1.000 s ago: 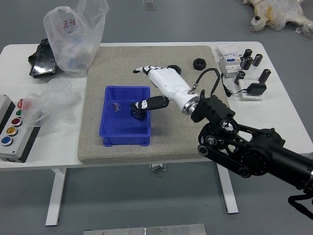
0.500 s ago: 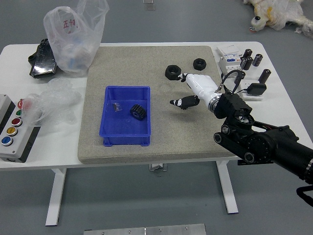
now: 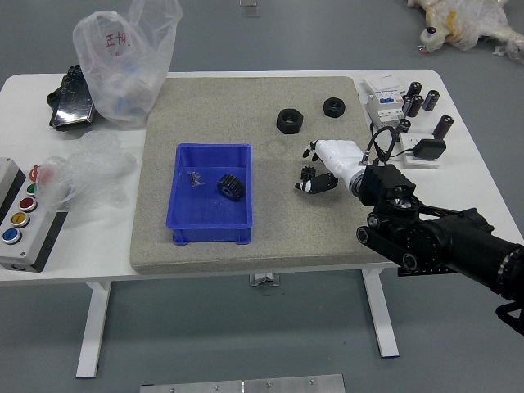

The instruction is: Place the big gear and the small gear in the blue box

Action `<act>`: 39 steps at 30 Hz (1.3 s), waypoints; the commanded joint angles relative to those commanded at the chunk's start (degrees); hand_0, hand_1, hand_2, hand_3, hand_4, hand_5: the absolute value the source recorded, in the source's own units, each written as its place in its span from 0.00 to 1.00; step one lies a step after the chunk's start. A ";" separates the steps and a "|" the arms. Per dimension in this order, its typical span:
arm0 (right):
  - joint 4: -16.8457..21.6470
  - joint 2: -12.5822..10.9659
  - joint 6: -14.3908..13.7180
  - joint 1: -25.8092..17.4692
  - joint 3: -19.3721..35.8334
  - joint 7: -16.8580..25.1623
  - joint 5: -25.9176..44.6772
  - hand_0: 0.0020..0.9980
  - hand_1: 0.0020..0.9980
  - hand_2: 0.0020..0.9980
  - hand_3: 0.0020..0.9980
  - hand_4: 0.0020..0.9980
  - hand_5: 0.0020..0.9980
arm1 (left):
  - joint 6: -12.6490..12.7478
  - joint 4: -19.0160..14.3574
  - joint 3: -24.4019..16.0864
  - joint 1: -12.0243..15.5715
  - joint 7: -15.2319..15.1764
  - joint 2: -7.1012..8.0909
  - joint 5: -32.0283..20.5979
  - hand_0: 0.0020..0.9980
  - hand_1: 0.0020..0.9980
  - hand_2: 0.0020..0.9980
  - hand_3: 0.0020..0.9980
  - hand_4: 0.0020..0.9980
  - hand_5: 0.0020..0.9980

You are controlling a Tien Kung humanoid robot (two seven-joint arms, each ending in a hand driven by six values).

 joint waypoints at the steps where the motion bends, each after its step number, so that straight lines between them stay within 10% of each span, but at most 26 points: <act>1: -0.20 0.16 -0.04 0.04 -0.42 0.04 0.27 0.42 0.58 0.52 0.64 0.64 0.25 | 0.00 0.00 0.02 -0.02 -0.01 0.01 -0.02 0.67 0.59 0.56 0.66 0.73 0.38; 3: -0.69 0.38 -0.13 0.09 -1.34 0.15 0.99 0.43 0.51 0.37 0.52 0.53 0.06 | 0.01 0.01 0.10 -0.07 -0.06 0.03 -0.09 0.67 0.59 0.56 0.66 0.73 0.38; 15: 1.18 -0.70 -1.00 -0.17 0.22 0.94 -1.18 0.45 0.47 0.24 0.49 0.42 0.01 | 0.13 0.03 0.38 0.01 -0.20 -0.09 -0.60 0.67 0.59 0.56 0.66 0.73 0.38; 26: 16.39 -3.58 0.45 -2.20 10.24 -0.71 -14.05 0.46 0.47 0.24 0.50 0.42 0.00 | 0.28 0.07 0.24 0.30 -0.23 -0.14 -0.57 0.67 0.59 0.56 0.66 0.73 0.38; 27: 18.00 -3.38 0.58 -2.37 10.28 -0.74 -15.14 0.52 0.54 0.50 0.54 0.45 0.00 | 0.27 0.08 0.23 0.29 -0.24 -0.16 -0.53 0.67 0.59 0.56 0.66 0.73 0.38; 32: 25.83 -1.12 1.60 -3.55 8.52 -1.13 -20.79 0.52 0.54 0.50 0.54 0.45 0.00 | 0.26 0.10 0.20 0.23 -0.32 -0.21 -0.36 0.67 0.59 0.56 0.66 0.73 0.38; 33: 27.31 -0.47 1.87 -3.82 7.86 -1.32 -21.62 0.60 0.72 0.72 0.64 0.28 0.16 | 0.25 0.10 0.11 0.24 -0.30 -0.21 -0.25 0.67 0.59 0.56 0.66 0.74 0.39; 38: 30.39 0.73 2.42 -4.40 6.35 -1.99 -23.00 0.60 0.72 0.72 0.64 0.28 0.16 | 0.17 0.11 -0.23 0.31 -0.19 -0.16 0.18 0.67 0.59 0.56 0.66 0.74 0.39; 39: 30.56 0.79 2.38 -4.44 6.26 -2.08 -23.06 0.66 0.79 0.82 0.70 0.43 0.22 | 0.16 0.11 -0.30 0.33 -0.18 -0.14 0.27 0.67 0.59 0.56 0.66 0.74 0.40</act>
